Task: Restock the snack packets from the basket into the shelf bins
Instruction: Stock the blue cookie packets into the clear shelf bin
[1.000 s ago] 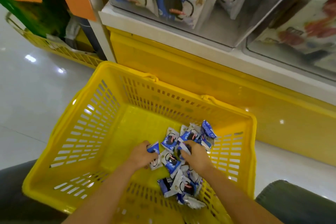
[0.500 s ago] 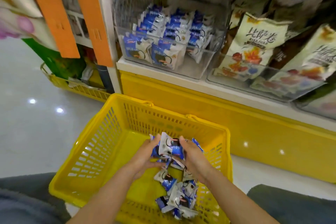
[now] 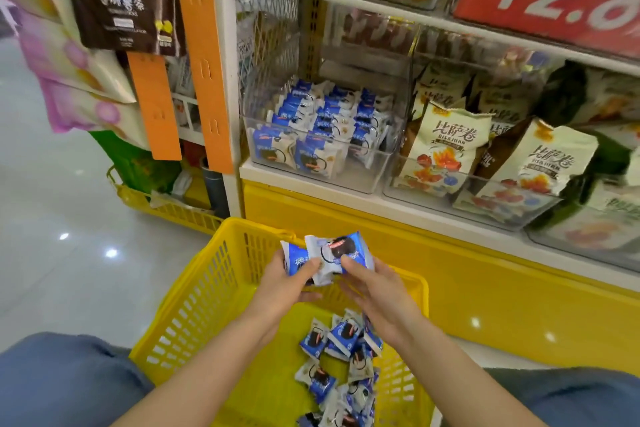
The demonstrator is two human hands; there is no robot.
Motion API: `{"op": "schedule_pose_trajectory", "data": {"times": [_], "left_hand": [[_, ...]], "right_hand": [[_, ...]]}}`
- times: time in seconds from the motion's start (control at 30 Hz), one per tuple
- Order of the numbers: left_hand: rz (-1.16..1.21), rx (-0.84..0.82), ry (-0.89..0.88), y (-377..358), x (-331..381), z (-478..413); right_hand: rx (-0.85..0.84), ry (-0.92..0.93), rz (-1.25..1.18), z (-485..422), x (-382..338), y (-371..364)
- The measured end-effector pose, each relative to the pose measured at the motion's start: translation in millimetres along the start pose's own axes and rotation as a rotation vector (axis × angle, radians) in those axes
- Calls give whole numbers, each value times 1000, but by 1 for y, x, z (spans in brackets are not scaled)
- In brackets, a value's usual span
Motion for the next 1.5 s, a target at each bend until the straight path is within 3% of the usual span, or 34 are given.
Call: {"op": "schedule_pose_trajectory", "data": {"times": [0.1, 0.37, 0.57, 0.7, 0.87, 1.17, 1.33, 1.5], "left_hand": [[-35, -39, -27, 2, 21, -3], [-308, -33, -261, 19, 97, -20], [-231, 13, -330, 27, 135, -43], [-114, 11, -365, 30, 149, -58], [-27, -11, -333, 31, 154, -72], [19, -33, -285, 41, 150, -87], [52, -34, -263, 44, 149, -87], [54, -41, -269, 48, 148, -85]], "right_hand": [[47, 118, 14, 3, -26, -9], [76, 495, 540, -7, -132, -52], [237, 788, 945, -51, -212, -86], [340, 671, 1324, -98, -228, -88], [292, 410, 1653, -131, -224, -80], [192, 142, 1979, -151, -220, -80], [217, 233, 2236, -155, -224, -86], [106, 332, 2236, -154, -220, -82]]}}
Point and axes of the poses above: each hand's wrist, its own z-axis away from the middle knuckle, its own y-axis out of the back of the hand, x = y × z, the point moved 2 cm from there along -z, towards the middle knuckle
